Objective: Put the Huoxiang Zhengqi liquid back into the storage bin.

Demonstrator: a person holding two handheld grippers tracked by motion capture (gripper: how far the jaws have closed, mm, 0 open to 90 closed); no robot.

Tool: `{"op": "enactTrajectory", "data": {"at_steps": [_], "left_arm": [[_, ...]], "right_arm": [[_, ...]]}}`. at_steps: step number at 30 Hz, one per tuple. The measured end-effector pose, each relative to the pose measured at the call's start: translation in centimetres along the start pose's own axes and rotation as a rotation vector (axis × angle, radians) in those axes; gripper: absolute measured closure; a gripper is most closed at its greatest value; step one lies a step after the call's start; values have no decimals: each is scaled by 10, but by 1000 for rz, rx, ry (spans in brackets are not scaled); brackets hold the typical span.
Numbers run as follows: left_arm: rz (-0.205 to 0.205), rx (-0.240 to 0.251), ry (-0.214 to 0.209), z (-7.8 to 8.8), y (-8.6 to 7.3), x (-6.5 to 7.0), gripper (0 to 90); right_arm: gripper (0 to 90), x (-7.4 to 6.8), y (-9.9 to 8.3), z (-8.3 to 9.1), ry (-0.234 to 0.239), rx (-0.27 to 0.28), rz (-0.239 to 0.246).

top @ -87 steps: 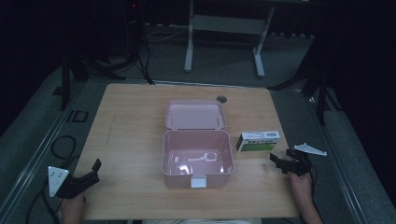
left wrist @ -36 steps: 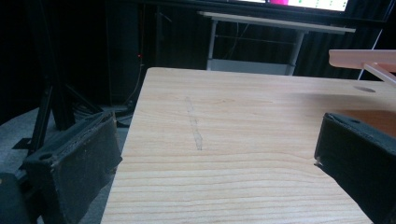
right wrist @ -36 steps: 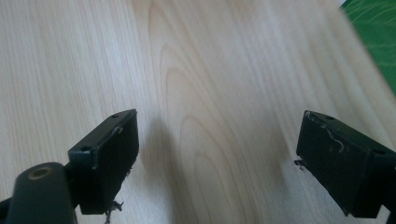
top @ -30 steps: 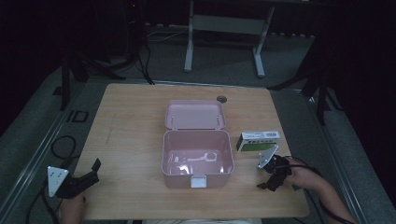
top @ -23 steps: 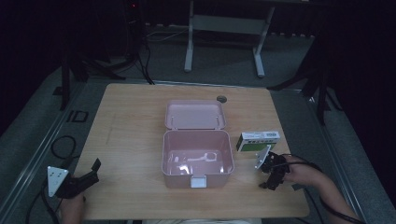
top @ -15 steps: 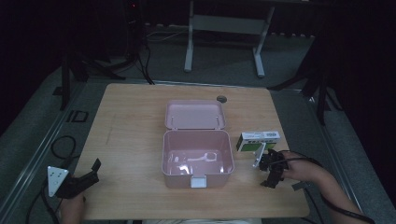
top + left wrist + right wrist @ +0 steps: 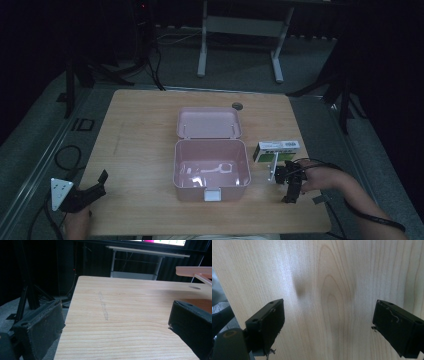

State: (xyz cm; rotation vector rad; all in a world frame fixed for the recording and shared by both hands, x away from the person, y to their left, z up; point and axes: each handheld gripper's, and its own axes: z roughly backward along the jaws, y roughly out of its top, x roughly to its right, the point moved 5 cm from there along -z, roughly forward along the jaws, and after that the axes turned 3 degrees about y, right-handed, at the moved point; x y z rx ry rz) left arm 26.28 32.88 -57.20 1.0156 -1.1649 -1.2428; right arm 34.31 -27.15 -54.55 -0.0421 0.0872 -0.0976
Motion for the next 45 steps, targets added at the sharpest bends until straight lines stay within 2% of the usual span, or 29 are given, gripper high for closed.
{"op": "enactTrajectory", "data": {"at_steps": [10, 13, 14, 15, 18, 24, 30, 36, 45], "left_arm": [[1, 2, -1, 0, 0, 0, 2], [1, 2, -1, 0, 0, 0, 2], [0, 1, -1, 0, 0, 0, 2], [0, 2, 0, 0, 0, 0, 2], [-1, 1, 0, 0, 0, 0, 2], [-1, 1, -1, 0, 0, 0, 2], [-1, 1, -2, 0, 0, 0, 2], [-1, 1, -2, 0, 0, 0, 2], [0, 0, -2, 0, 0, 0, 2]], "right_arm": [[105, 1, 0, -5, 49, -71, -2], [145, 1, 0, -5, 48, -72, 14], [142, 1, 1, -1, 47, -45, 28], [142, 1, 1, -1, 47, -45, 28], [155, 6, 2, 10, 2, -43, 33], [172, 9, 4, 24, -13, -37, 33], [194, 14, 7, 46, -54, -5, 52], [233, 26, 7, 71, -113, 28, 62], [272, 46, 5, 95, -162, 60, 53]]}}
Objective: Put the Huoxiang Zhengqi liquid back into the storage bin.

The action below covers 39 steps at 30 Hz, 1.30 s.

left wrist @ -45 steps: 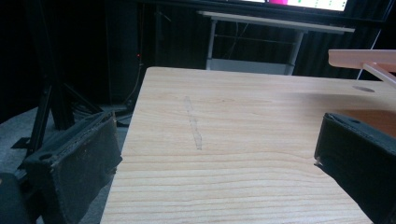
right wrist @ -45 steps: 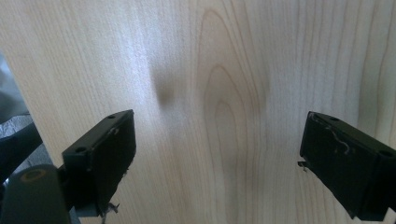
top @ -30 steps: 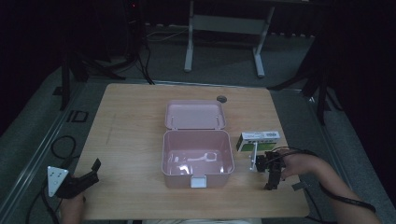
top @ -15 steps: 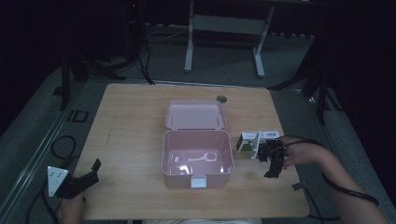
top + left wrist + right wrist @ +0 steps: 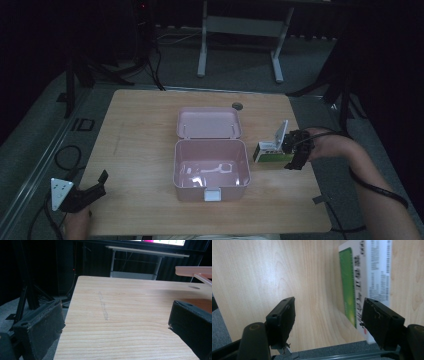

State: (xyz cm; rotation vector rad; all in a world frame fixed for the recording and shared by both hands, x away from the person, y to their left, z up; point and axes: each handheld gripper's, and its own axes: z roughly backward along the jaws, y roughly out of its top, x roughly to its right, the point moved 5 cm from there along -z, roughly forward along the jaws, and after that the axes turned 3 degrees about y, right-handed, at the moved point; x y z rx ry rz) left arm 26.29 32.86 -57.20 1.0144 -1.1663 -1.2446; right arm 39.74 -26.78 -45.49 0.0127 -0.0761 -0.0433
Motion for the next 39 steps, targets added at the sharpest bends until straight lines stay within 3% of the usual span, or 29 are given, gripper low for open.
{"op": "enactTrajectory", "data": {"at_steps": [8, 20, 32, 39], "left_arm": [[-1, -1, -1, 0, 0, 0, 2], [-1, -2, -2, 0, 0, 0, 2], [-4, -3, -1, 0, 0, 0, 2], [-4, -4, -1, 0, 0, 0, 2]], "right_arm": [[336, 23, 0, 0, -26, -17, -5], [395, 51, 7, -14, -12, -59, -14], [453, 64, 12, -44, 26, -108, 11], [499, 64, 14, -58, 44, -129, 20]]}}
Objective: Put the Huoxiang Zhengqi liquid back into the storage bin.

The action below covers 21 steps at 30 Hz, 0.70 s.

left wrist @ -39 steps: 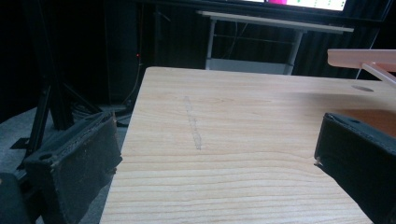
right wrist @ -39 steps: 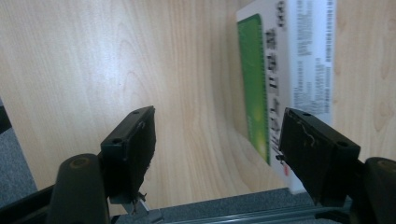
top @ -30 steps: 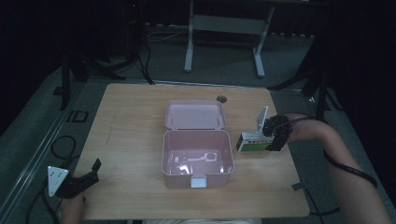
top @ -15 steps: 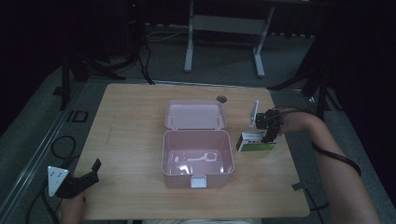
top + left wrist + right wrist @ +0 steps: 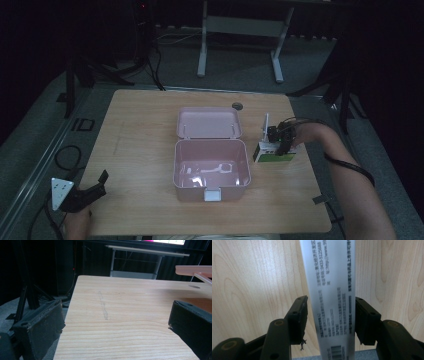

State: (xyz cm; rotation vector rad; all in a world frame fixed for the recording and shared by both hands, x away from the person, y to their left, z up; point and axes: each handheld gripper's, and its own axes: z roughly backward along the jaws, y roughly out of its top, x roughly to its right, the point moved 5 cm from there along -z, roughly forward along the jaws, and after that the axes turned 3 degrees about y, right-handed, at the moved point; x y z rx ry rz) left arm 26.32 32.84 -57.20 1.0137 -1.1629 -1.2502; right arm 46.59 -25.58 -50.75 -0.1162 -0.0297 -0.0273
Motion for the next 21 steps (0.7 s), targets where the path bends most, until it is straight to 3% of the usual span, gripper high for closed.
{"op": "enactTrajectory", "data": {"at_steps": [10, 21], "left_arm": [[0, -1, 0, 0, 0, 0, 2], [2, -2, 2, 0, 0, 0, 2]], "right_arm": [[555, 0, 2, -11, 1, -1, 7], [621, -4, 1, -10, 28, -27, 29]]}}
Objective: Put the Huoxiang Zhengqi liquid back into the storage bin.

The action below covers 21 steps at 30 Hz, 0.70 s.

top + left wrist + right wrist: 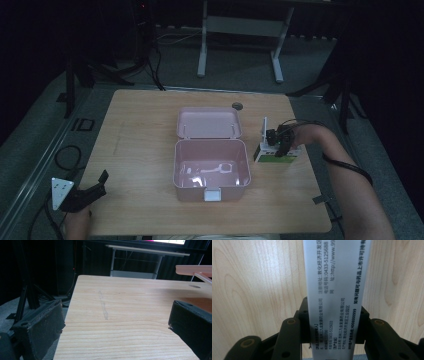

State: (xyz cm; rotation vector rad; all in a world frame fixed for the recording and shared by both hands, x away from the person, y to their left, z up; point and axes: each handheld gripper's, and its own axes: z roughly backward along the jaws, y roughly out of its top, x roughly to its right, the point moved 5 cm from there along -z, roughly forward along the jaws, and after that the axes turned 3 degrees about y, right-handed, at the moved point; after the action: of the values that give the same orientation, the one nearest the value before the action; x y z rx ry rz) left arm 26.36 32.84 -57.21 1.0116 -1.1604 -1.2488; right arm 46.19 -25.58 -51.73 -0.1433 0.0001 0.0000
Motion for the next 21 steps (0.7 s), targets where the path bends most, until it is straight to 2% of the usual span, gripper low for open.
{"op": "enactTrajectory", "data": {"at_steps": [3, 9, 14, 17, 21], "left_arm": [[0, 0, 0, 0, 0, 0, 2], [0, 0, 1, 0, 0, 0, 2], [0, 0, -1, 0, 0, 0, 2], [2, 0, -1, 0, 0, 0, 2], [1, 3, -3, 0, 0, 0, 2]], "right_arm": [[621, -3, 0, 2, 3, -4, 0], [622, -6, -3, 10, 4, -12, -45], [623, -15, -6, 16, 12, 6, -51], [623, -20, -10, 18, 26, 25, -86], [623, -31, -12, 18, 25, 39, -95]]}}
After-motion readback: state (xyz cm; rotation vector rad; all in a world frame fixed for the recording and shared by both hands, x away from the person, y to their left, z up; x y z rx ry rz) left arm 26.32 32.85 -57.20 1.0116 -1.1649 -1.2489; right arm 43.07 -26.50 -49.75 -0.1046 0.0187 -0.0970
